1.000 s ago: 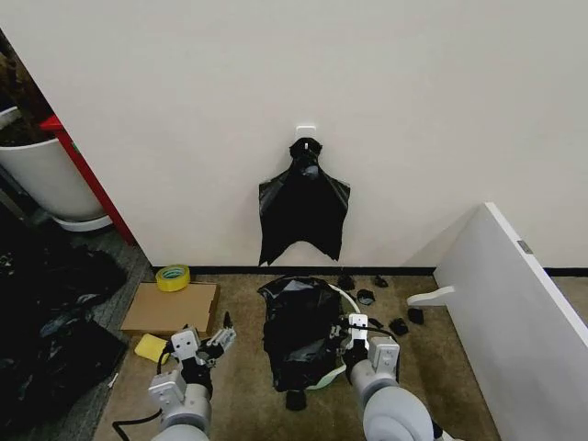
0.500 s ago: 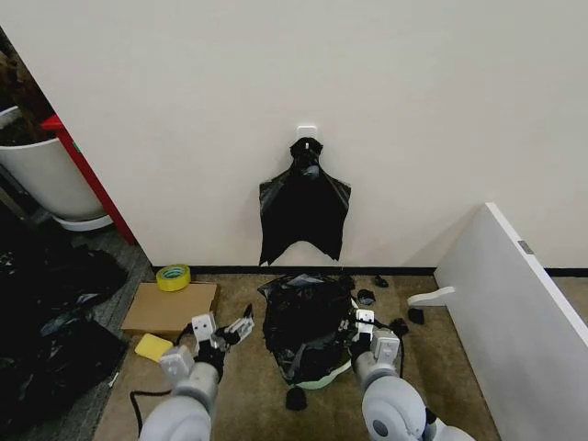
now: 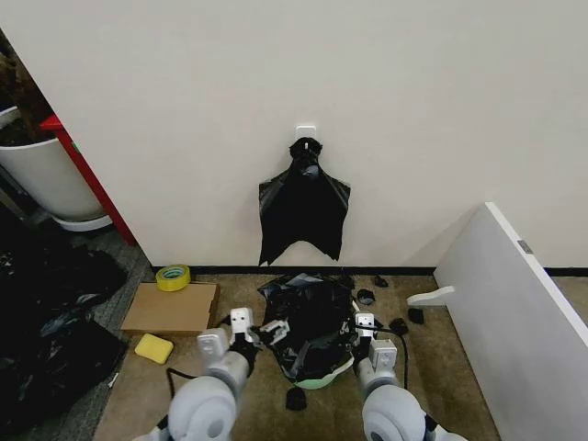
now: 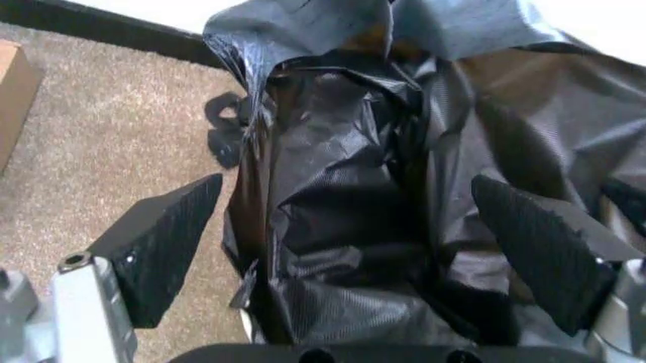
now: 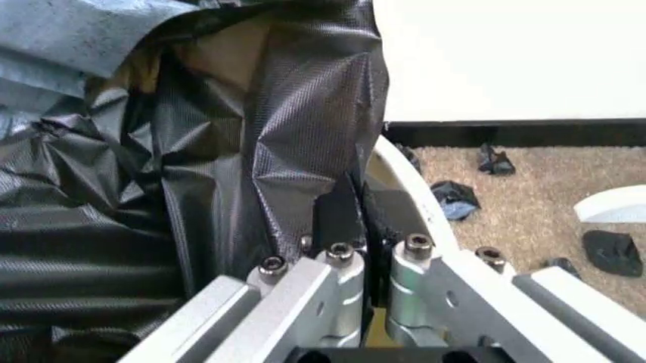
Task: Place the garbage bag over the trash bin.
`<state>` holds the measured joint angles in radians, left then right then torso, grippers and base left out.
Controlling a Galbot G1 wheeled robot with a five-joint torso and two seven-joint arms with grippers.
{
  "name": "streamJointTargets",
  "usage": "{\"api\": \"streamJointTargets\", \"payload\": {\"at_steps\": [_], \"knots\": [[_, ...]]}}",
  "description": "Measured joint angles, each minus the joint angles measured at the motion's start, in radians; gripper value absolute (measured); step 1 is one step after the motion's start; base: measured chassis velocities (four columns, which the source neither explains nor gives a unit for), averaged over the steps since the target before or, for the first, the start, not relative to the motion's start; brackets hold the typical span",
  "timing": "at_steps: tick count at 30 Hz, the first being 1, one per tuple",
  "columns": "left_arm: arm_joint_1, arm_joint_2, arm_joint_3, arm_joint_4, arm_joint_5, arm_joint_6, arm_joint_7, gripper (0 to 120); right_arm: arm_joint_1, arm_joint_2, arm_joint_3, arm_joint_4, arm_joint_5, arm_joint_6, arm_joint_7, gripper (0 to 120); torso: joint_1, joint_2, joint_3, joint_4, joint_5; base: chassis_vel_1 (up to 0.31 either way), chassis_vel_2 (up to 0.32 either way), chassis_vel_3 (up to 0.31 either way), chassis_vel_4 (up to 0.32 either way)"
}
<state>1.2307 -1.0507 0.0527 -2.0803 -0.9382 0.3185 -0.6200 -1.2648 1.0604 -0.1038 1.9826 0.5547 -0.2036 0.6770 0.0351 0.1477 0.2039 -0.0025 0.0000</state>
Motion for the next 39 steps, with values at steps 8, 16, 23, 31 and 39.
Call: {"api": "streamJointTargets", "payload": {"at_steps": [8, 16, 23, 31, 39], "knots": [[-0.094, -0.021, 0.019, 0.045, -0.03, 0.073, -0.069, 98, 0.006, 0.008, -0.007, 0.002, 0.005, -0.019, 0.001, 0, 0.0, 0.0, 0.0, 0.0001, 0.0001, 0.0, 0.0, 0.0, 0.0], [-0.205, -0.061, 0.052, 0.086, -0.138, 0.195, -0.187, 98, 0.014, 0.019, -0.012, -0.001, 0.01, -0.032, 0.001, 0, 0.0, 0.0, 0.0, 0.0, 0.0001, 0.0, 0.0, 0.0, 0.0], [-0.241, -0.105, 0.075, 0.156, -0.155, 0.238, -0.226, 98, 0.017, 0.02, -0.012, -0.001, 0.014, -0.034, 0.0, 0, 0.0, 0.0, 0.0, 0.0001, 0.0001, 0.0, 0.0, 0.0, 0.0], [-0.273, -0.128, 0.091, 0.214, -0.15, 0.257, -0.242, 94, 0.013, 0.02, -0.012, 0.003, 0.015, -0.036, -0.001, 0, 0.0, 0.0, 0.0, 0.0, 0.0001, 0.0, 0.0, 0.0, 0.0], [-0.278, -0.146, 0.1, 0.255, -0.149, 0.291, -0.247, 68, 0.016, 0.023, -0.014, 0.005, 0.016, -0.036, -0.003, 0, 0.0, 0.0, 0.0, 0.0, 0.0001, 0.0, 0.0, 0.0, 0.0]]}}
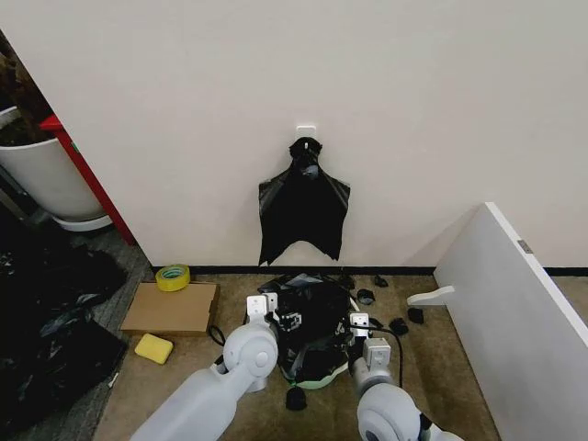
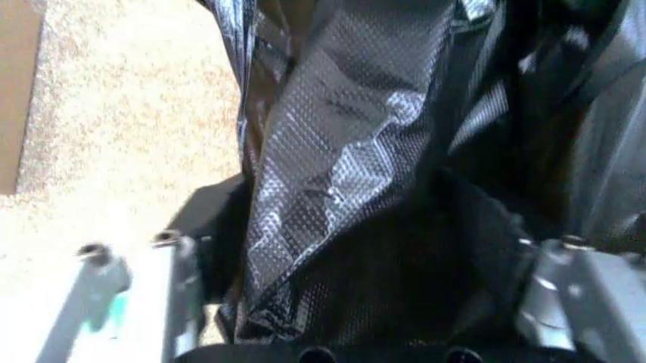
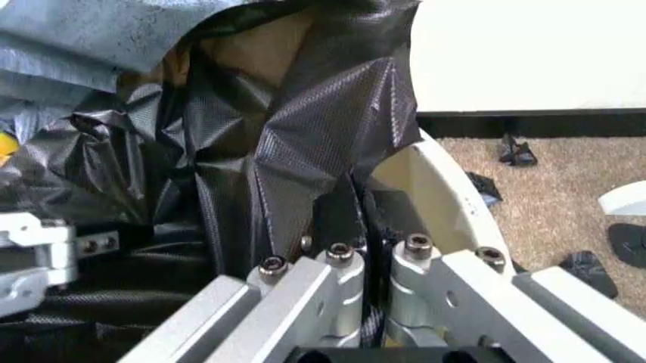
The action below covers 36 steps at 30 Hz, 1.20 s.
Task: Place the garbage bag over the trash bin.
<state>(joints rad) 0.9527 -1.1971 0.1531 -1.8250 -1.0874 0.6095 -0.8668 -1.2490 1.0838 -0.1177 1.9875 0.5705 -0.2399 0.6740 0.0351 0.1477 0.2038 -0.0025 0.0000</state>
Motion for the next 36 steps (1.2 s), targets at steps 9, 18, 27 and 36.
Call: {"api": "streamJointTargets", "payload": {"at_steps": [9, 18, 27, 36], "knots": [[0.01, -0.002, -0.017, 0.011, 0.002, 0.006, 0.0, 32, -0.007, -0.004, -0.003, 0.008, -0.001, 0.005, -0.003, 0, 0.0, 0.0, 0.0, 0.0001, 0.0, 0.0, 0.0, 0.0, 0.0], [0.065, 0.045, -0.079, -0.048, -0.023, 0.002, 0.017, 2, -0.008, -0.006, -0.006, -0.004, -0.049, 0.079, -0.043, 0, 0.0, 0.0, 0.0, -0.0002, -0.0004, 0.0, 0.0, 0.0, 0.0], [0.176, 0.146, -0.11, -0.175, 0.141, -0.042, 0.106, 0, 0.025, -0.03, 0.027, -0.035, -0.214, 0.296, -0.2, 0, 0.0, 0.0, 0.0, 0.0001, -0.0002, 0.0, 0.0, 0.0, 0.0], [0.331, 0.245, -0.128, -0.247, 0.463, -0.136, 0.286, 0, 0.097, -0.045, 0.047, -0.081, -0.233, 0.302, -0.24, 0, 0.0, 0.0, 0.0, 0.0001, -0.0002, 0.0, 0.0, 0.0, 0.0]]}}
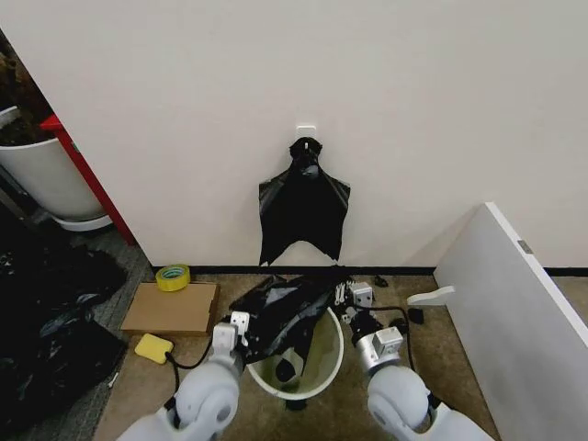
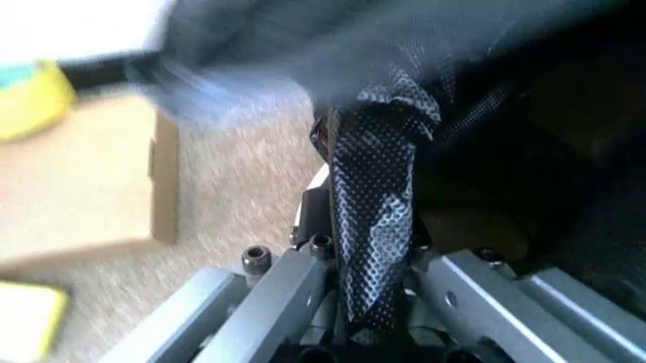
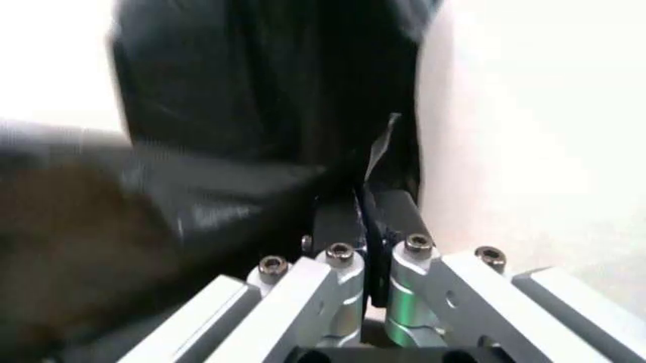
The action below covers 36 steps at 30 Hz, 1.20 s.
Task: Place the garbage bag over the trash bin.
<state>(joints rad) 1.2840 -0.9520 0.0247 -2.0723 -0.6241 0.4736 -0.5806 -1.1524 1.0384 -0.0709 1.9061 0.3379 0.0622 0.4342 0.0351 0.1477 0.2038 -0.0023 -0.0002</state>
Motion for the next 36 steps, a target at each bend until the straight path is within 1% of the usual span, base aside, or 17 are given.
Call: {"api": "streamJointTargets", "payload": {"at_steps": [1, 2, 4, 7, 8, 11, 15, 17, 21, 24, 26, 28, 30, 31, 32, 34, 36], "knots": [[0.0, 0.0, 0.0, 0.0, 0.0, 0.0, 0.0, 0, 0.0, 0.0, 0.0, 0.0, 0.0, 0.0, 0.0, 0, 0.0, 0.0, 0.0, 0.0, 0.0, 0.0, 0.0, 0.0, 0.0], [0.02, 0.013, -0.012, -0.018, 0.027, -0.016, 0.02, 0, 0.011, -0.002, 0.002, -0.015, 0.001, -0.031, 0.017, 0, 0.0, 0.0, 0.0, 0.0, 0.0002, 0.0, 0.0, 0.0, 0.0], [0.043, 0.028, -0.029, -0.044, 0.038, -0.028, 0.03, 0, 0.025, -0.003, 0.008, -0.044, 0.007, -0.07, 0.042, 0, 0.0, 0.0, 0.0, -0.0001, 0.0, 0.0, 0.0, 0.0, 0.0], [0.074, 0.048, -0.071, -0.088, 0.039, -0.049, 0.043, 0, 0.036, -0.005, 0.018, -0.089, 0.007, -0.128, 0.076, 0, 0.0, 0.0, 0.0, 0.0, 0.0003, 0.0, 0.0, 0.0, 0.0], [0.074, 0.048, -0.071, -0.088, 0.039, -0.049, 0.043, 0, 0.036, -0.005, 0.018, -0.089, 0.007, -0.128, 0.076, 0, 0.0, 0.0, 0.0, 0.0, 0.0003, 0.0, 0.0, 0.0, 0.0], [0.087, 0.057, -0.106, -0.125, 0.034, -0.081, 0.046, 0, 0.028, -0.015, 0.02, -0.119, 0.007, -0.181, 0.107, 0, 0.0, 0.0, 0.0, -0.0001, 0.0003, 0.0, 0.0, 0.0, 0.0], [0.073, 0.053, -0.131, -0.147, 0.012, -0.12, 0.047, 0, -0.007, -0.043, 0.009, -0.121, 0.01, -0.205, 0.12, 0, 0.0, 0.0, 0.0, -0.0002, 0.0003, 0.0, 0.0, 0.0, 0.0], [0.068, 0.05, -0.133, -0.148, 0.005, -0.124, 0.047, 0, -0.014, -0.048, 0.005, -0.12, 0.011, -0.206, 0.121, 0, 0.0, 0.0, 0.0, -0.0002, 0.0003, 0.0, 0.0, 0.0, 0.0], [0.031, 0.033, -0.138, -0.146, -0.043, -0.145, 0.048, 0, -0.066, -0.089, -0.031, -0.097, 0.019, -0.21, 0.124, 0, 0.0, 0.0, 0.0, -0.0003, 0.0002, 0.0, 0.0, 0.0, 0.0], [0.013, 0.025, -0.142, -0.146, -0.078, -0.146, 0.048, 0, -0.086, -0.101, -0.046, -0.092, 0.02, -0.206, 0.121, 0, 0.0, 0.0, 0.0, -0.0003, 0.0002, 0.0, 0.0, 0.0, 0.0], [-0.006, 0.02, -0.146, -0.149, -0.114, -0.147, 0.046, 0, -0.104, -0.107, -0.059, -0.094, 0.018, -0.179, 0.104, 0, 0.0, 0.0, 0.0, -0.0003, 0.0002, 0.0, 0.0, 0.0, 0.0], [-0.026, 0.015, -0.152, -0.15, -0.15, -0.15, 0.044, 0, -0.116, -0.107, -0.072, -0.115, -0.001, -0.112, 0.069, 0, 0.0, 0.0, 0.0, -0.0001, 0.0003, 0.0, 0.0, 0.0, 0.0], [-0.046, 0.012, -0.158, -0.151, -0.193, -0.15, 0.041, 0, -0.127, -0.106, -0.082, -0.146, -0.047, -0.021, 0.014, 0, 0.0, 0.0, 0.0, -0.0001, 0.0002, 0.0, 0.0, 0.0, 0.0], [-0.046, 0.012, -0.158, -0.151, -0.193, -0.15, 0.041, 0, -0.127, -0.106, -0.082, -0.146, -0.047, -0.021, 0.014, 0, 0.0, 0.0, 0.0, -0.0001, 0.0002, 0.0, 0.0, 0.0, 0.0], [-0.059, 0.01, -0.161, -0.151, -0.222, -0.149, 0.04, 0, -0.13, -0.105, -0.084, -0.181, -0.092, 0.058, -0.042, 0, 0.0, 0.0, 0.0, -0.0003, 0.0003, 0.0, 0.0, 0.0, 0.0], [-0.073, 0.011, -0.164, -0.151, -0.251, -0.145, 0.037, 0, -0.125, -0.099, -0.076, -0.251, -0.182, 0.174, -0.137, 0, 0.0, 0.0, 0.0, -0.0003, 0.0002, 0.0, 0.0, 0.0, 0.0], [-0.084, 0.012, -0.165, -0.15, -0.281, -0.134, 0.033, 0, -0.1, -0.084, -0.051, -0.343, -0.288, 0.313, -0.234, 0, 0.0, 0.0, 0.0, -0.0002, 0.0004, 0.0, 0.0, 0.0, 0.0]]}}
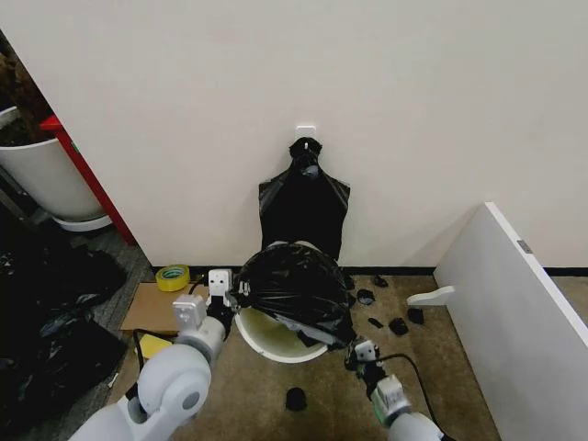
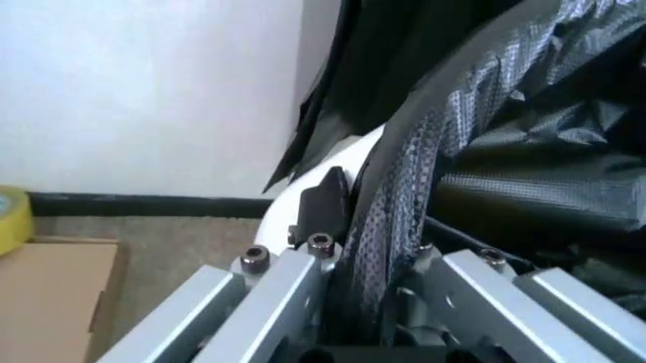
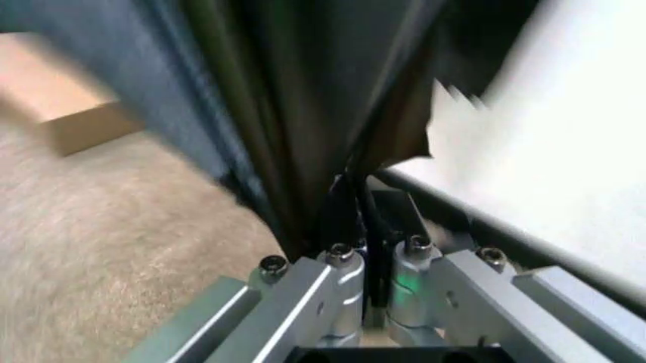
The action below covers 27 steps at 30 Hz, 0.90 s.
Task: Place the garbage bag over the trash bin.
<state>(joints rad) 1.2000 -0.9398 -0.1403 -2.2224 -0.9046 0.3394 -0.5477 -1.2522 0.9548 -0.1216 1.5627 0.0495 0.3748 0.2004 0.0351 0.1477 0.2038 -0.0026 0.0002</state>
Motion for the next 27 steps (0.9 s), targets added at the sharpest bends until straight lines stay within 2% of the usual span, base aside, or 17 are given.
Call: {"api": "streamJointTargets", "payload": {"at_steps": [1, 2, 4, 8, 10, 12, 15, 17, 18, 21, 26, 27], "knots": [[-0.003, 0.0, 0.0, 0.0, -0.008, 0.003, -0.003, 0, 0.017, 0.01, 0.016, -0.049, -0.052, 0.069, -0.035, 0, 0.0, 0.0, 0.0, 0.0001, -0.0002, 0.0, 0.0, 0.0, 0.0], [-0.003, 0.0, 0.0, 0.0, -0.008, 0.003, -0.003, 0, 0.017, 0.01, 0.016, -0.049, -0.052, 0.069, -0.035, 0, 0.0, 0.0, 0.0, 0.0001, -0.0002, 0.0, 0.0, 0.0, 0.0], [-0.011, -0.002, 0.0, 0.003, -0.018, 0.007, -0.008, 0, 0.054, 0.033, 0.048, -0.145, -0.146, 0.186, -0.093, 0, 0.0, 0.0, 0.0, 0.0002, 0.0, 0.0, 0.0, 0.0, 0.0], [-0.038, -0.013, 0.001, 0.022, -0.037, 0.01, -0.011, 1, 0.11, 0.07, 0.111, -0.295, -0.278, 0.353, -0.185, 15, 0.0, 0.0, 0.0, 0.0002, -0.0001, 0.0, 0.0, 0.0, 0.0], [-0.038, -0.013, 0.001, 0.022, -0.037, 0.01, -0.011, 1, 0.11, 0.07, 0.111, -0.295, -0.278, 0.353, -0.185, 15, 0.0, 0.0, 0.0, 0.0002, -0.0001, 0.0, 0.0, 0.0, 0.0], [-0.057, -0.02, 0.001, 0.036, -0.046, 0.01, -0.012, 1, 0.12, 0.084, 0.148, -0.339, -0.336, 0.423, -0.222, 28, 0.0, 0.0, 0.0, 0.0, -0.0002, 0.0, 0.0, 0.0, 0.0], [-0.075, -0.032, 0.001, 0.059, -0.048, 0.006, -0.009, 0, 0.113, 0.082, 0.178, -0.328, -0.329, 0.445, -0.23, 41, 0.0, 0.0, 0.0, -0.0001, -0.0002, 0.0, 0.0, 0.0, 0.0], [-0.078, -0.034, 0.0, 0.065, -0.048, 0.004, -0.009, 0, 0.11, 0.075, 0.189, -0.317, -0.324, 0.445, -0.231, 45, 0.0, 0.0, 0.0, 0.0, -0.0005, 0.0, 0.0, 0.0, 0.0], [-0.081, -0.038, 0.0, 0.078, -0.048, 0.005, -0.01, 0, 0.1, 0.062, 0.201, -0.295, -0.32, 0.445, -0.233, 50, 0.0, 0.0, 0.0, 0.0002, 0.0003, 0.0, 0.0, 0.0, 0.0], [-0.088, -0.047, 0.002, 0.102, -0.049, 0.006, -0.01, 0, 0.067, 0.021, 0.22, -0.223, -0.304, 0.446, -0.23, 62, 0.0, 0.0, 0.0, 0.0002, -0.0005, 0.0, 0.0, 0.0, 0.0], [-0.093, -0.054, 0.005, 0.127, -0.05, 0.006, -0.01, 0, 0.02, -0.016, 0.245, -0.125, -0.33, 0.446, -0.17, 77, 0.0, 0.0, 0.0, -0.0001, -0.0002, 0.0, 0.0, 0.0, 0.0], [-0.096, -0.056, 0.006, 0.135, -0.05, 0.006, -0.01, 0, 0.006, -0.021, 0.256, -0.096, -0.364, 0.446, -0.133, 83, 0.0, 0.0, 0.0, 0.0002, -0.0003, 0.0, 0.0, 0.0, 0.0]]}}
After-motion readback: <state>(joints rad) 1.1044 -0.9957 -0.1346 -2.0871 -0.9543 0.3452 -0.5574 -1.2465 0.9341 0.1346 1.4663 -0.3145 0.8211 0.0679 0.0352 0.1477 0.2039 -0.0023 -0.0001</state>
